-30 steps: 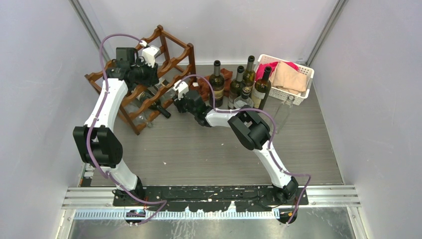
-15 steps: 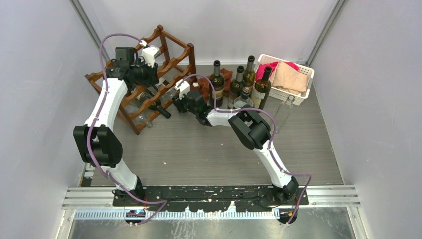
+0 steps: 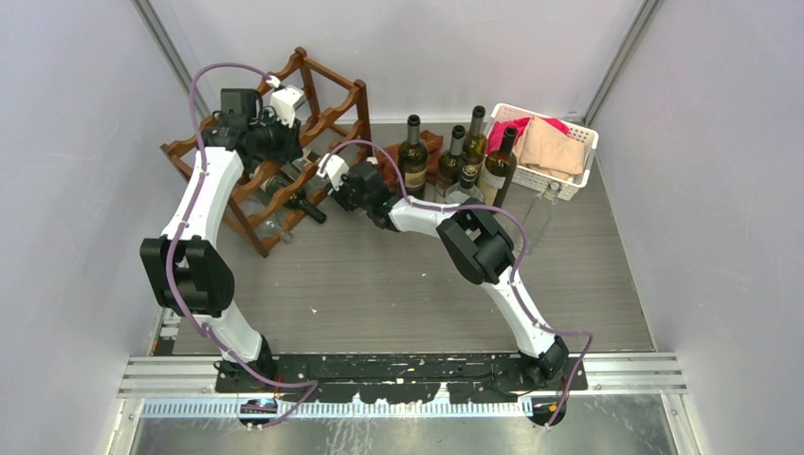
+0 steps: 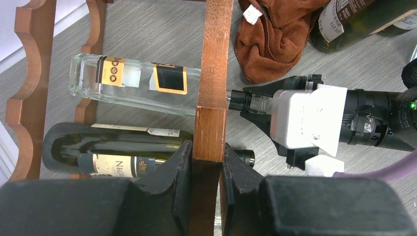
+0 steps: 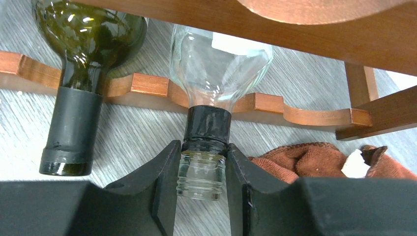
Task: Put the wine bottle on the wine rack
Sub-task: Place the wine bottle in the wine rack.
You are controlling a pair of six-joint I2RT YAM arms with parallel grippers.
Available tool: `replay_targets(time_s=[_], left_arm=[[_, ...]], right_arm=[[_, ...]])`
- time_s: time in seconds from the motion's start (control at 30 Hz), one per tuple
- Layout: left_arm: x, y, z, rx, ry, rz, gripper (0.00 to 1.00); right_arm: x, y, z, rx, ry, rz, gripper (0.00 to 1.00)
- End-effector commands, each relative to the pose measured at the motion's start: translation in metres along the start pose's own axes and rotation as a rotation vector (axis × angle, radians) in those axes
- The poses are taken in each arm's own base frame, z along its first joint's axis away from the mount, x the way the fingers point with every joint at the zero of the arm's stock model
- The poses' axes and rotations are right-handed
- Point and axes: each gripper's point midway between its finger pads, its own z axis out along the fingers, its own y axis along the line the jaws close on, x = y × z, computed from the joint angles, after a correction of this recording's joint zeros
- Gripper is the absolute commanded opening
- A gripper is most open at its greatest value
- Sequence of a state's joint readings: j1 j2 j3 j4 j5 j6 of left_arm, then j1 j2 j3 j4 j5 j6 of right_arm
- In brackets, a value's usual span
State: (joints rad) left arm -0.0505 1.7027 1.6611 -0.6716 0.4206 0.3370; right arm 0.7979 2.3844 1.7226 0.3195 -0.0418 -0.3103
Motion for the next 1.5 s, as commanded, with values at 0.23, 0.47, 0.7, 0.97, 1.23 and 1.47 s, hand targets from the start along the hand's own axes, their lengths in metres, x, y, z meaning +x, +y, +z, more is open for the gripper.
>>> replay_targets(time_s=[0.23,0.47,0.7,0.97,1.23,1.47], left_arm=[[0.024,-0.055,0.013,0.230,0.090,-0.130,0.12],[0.024,-0.058,0.014,0.252,0.091,-0.132,0.10],[0.024,-0.060,0.012,0.263,0.087,-0.130,0.10],[0.024,-0.064,0.008,0.272,0.079,-0.131,0.10],[0.030,-0.066,0.008,0.274,0.094,-0.133,0.10],[0.037,-0.066,0.010,0.277,0.112,-0.142,0.10]], right_arm=[[0.025,0.064,0.008,-0.192,0.015,-0.390,0.01],[0.021,0.066,0.007,-0.103,-0.074,-0.508,0.01],[-0.009,0.072,0.007,-0.018,-0.204,-0.507,0.01],[0.001,0.076,0.011,-0.012,-0.229,-0.743,0.15],[-0.005,0.059,0.016,0.005,-0.288,-0.721,0.35],[-0.001,0.055,0.017,-0.015,-0.309,-0.735,0.71]])
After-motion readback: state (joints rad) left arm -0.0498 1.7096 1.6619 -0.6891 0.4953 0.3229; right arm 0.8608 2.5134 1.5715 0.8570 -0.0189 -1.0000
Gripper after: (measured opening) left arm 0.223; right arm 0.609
